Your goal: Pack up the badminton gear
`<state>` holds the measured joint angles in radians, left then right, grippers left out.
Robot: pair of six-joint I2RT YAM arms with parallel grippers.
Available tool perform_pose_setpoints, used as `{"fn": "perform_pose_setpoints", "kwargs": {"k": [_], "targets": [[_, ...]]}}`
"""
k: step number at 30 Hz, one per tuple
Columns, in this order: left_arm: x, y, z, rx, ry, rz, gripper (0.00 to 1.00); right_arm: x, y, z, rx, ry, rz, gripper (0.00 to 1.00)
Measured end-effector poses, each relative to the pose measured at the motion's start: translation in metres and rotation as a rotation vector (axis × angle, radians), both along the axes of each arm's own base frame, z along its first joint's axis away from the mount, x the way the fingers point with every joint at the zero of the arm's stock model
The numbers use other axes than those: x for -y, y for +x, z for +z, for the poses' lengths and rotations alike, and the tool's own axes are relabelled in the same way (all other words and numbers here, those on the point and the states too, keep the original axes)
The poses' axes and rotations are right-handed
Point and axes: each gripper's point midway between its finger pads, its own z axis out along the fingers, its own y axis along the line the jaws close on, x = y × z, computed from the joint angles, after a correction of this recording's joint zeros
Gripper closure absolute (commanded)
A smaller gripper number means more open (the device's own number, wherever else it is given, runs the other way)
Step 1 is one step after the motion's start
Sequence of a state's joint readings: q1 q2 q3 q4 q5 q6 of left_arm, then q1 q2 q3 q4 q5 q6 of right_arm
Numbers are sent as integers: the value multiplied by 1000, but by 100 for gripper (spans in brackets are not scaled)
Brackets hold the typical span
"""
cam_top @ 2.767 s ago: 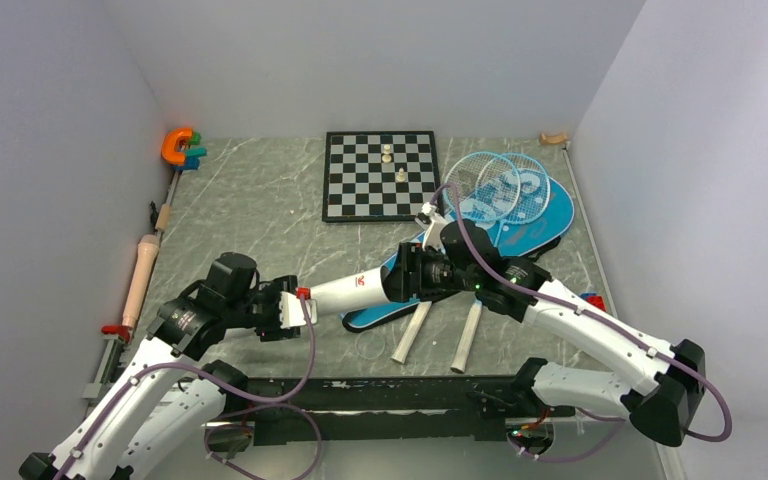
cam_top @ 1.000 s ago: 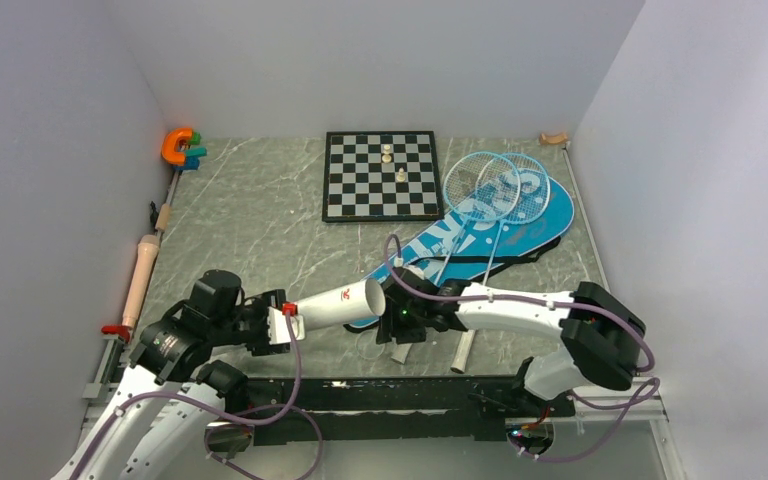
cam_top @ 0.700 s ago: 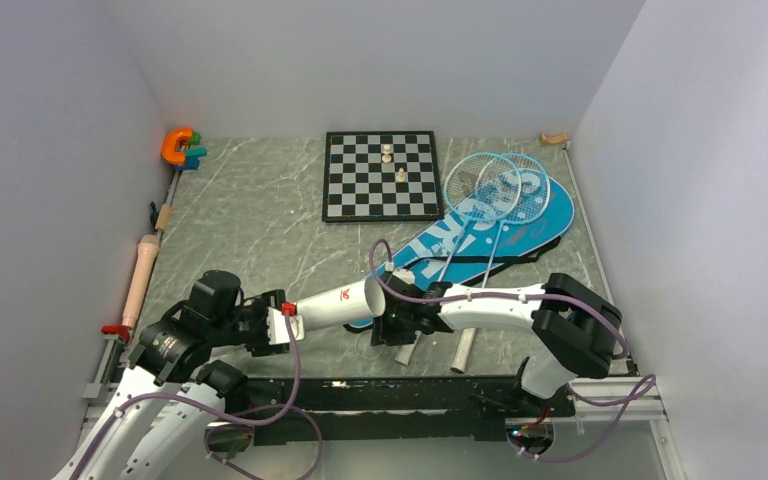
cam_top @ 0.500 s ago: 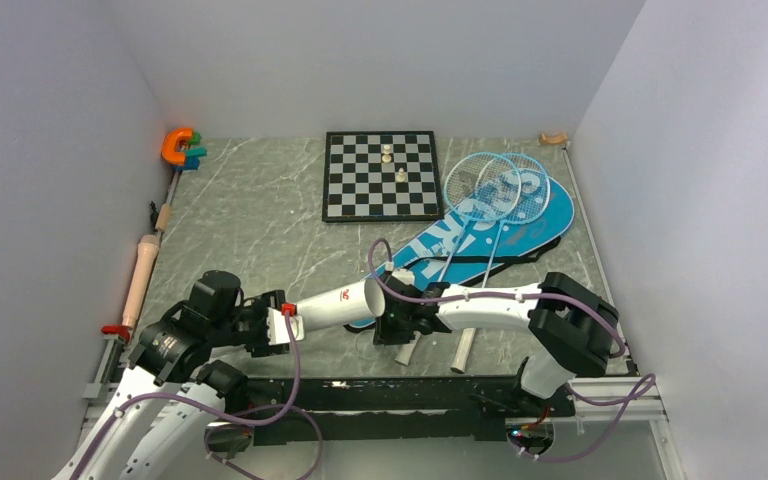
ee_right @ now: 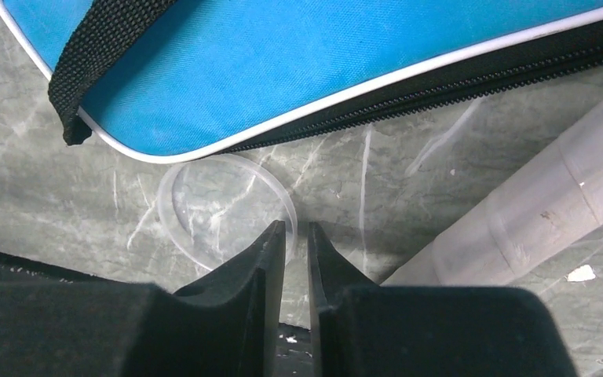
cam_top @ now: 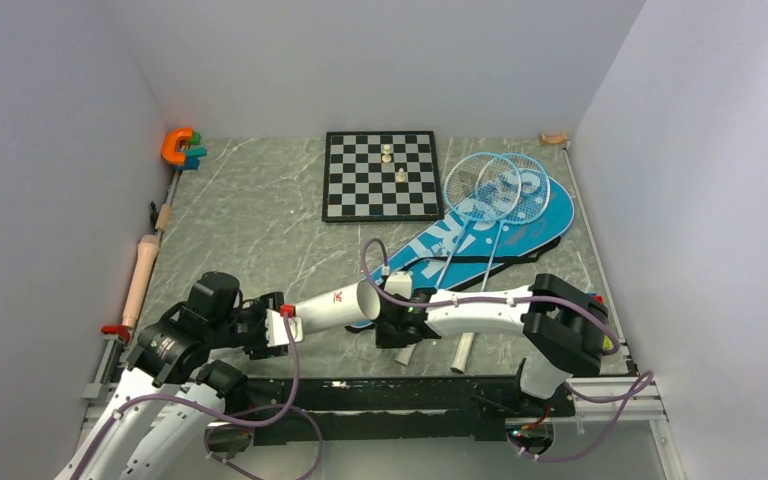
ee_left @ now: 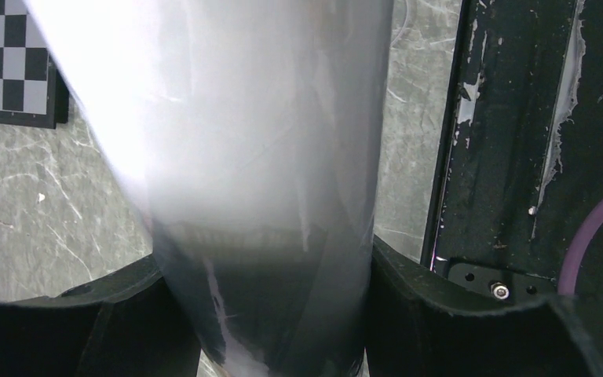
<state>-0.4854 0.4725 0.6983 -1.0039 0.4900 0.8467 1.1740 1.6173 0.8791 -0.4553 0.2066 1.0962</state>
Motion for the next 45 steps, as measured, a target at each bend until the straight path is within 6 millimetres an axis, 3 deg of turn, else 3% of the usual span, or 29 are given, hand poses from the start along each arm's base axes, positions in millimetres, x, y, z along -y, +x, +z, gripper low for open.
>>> {"fn": "perform_pose_setpoints", "kwargs": {"k": [3,7,13,20,27,35,41,45], "targets": [[-1,-2,-2,-10,5,0,50,1,-1,0,20,-19,-10,85],[-1,-3,-1,-12,6,0,50,4,0,-1,37,-34,-29,99],[-1,-3,-1,-13,6,-1,50,7,-1,-1,44,-37,-55,100],[-1,-3,-1,-14,6,-2,50,53,-19,8,46,-29,-82,100],[0,-1,-2,-20,10,-3,50,66,-21,65,89,221,-111,100],[0,1,-5,-29,30,-12,51,88,10,143,179,433,-185,100],[-2,7,-13,-39,75,-25,51,78,16,209,254,551,-97,100],[-1,9,-17,-52,97,-38,51,70,12,229,263,595,-39,100]]}}
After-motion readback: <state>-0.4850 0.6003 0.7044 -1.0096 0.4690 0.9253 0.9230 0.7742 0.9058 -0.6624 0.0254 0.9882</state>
